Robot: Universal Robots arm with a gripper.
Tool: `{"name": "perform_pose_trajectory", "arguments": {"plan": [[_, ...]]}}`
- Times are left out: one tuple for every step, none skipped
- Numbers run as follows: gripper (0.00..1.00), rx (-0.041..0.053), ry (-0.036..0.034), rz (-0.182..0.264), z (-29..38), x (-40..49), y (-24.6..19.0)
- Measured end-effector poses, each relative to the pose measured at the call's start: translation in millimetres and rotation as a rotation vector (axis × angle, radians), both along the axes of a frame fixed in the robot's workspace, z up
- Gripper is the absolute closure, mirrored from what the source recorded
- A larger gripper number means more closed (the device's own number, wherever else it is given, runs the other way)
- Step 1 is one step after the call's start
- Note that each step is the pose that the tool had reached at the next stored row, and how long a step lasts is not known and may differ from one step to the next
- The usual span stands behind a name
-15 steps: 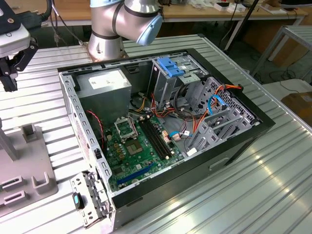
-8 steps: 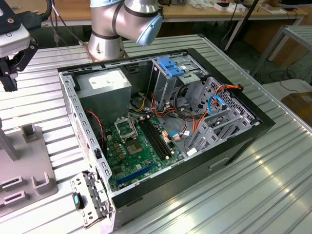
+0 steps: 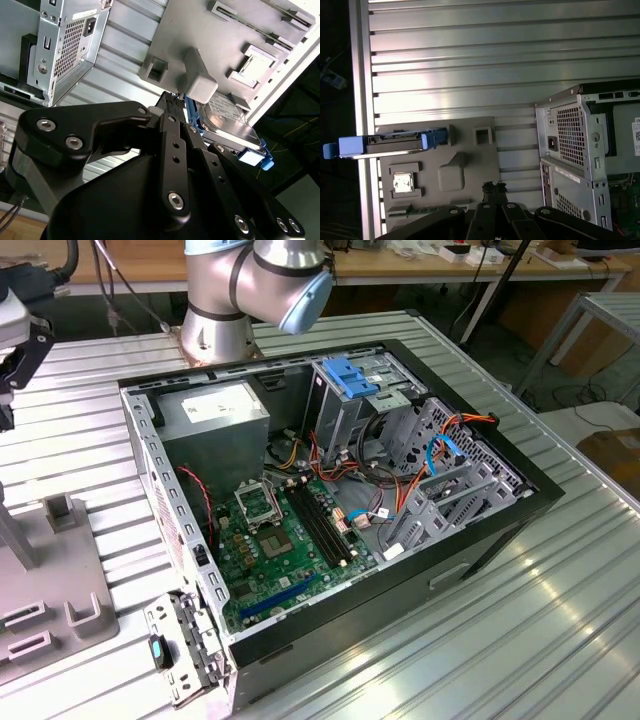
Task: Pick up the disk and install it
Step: 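Reach for the disk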
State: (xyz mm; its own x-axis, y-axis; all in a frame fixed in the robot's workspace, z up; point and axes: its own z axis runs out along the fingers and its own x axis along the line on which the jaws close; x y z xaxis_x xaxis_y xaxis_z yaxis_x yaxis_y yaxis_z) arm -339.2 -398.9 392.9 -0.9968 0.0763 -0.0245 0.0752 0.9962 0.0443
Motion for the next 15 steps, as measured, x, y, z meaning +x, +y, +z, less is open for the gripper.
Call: {"name": "perform_pose_trajectory", "arguments": {"plan": [[0.89,0.0000,0.0000,0.000,0.0,-3.6,0.0],[0.89,-0.0001,0.0000,0.000,0.0,-5.5,0.0],[0.89,0.0000,-0.0001,0.000,0.0,-6.8,0.0],[0.89,0.0000,0.0000,0.000,0.0,-7.7,0.0],[0.89,-0.0001,0.0001,0.000,0.0,-9.3,0.0],[0.89,0.0000,0.0000,0.000,0.0,-10.8,0.0],[0.89,-0.0001,0.0000,0.000,0.0,-12.0,0.0],[0.89,0.0001,-0.0001,0.000,-0.1,-14.3,0.0],[0.89,0.0000,0.0000,0.000,0.0,-16.3,0.0],[0.89,0.0000,-0.0001,0.000,0.0,-17.4,0.0],[0.89,0.0000,0.0000,0.000,0.0,-19.2,0.0],[0.89,0.0000,0.0000,0.000,0.0,-20.8,0.0],[0.89,-0.0001,0.0001,0.000,0.0,-21.7,0.0],[0.89,0.0000,0.0000,0.000,0.0,-23.0,0.0],[0.89,0.0000,0.0000,0.000,0.0,-23.9,0.0]]}}
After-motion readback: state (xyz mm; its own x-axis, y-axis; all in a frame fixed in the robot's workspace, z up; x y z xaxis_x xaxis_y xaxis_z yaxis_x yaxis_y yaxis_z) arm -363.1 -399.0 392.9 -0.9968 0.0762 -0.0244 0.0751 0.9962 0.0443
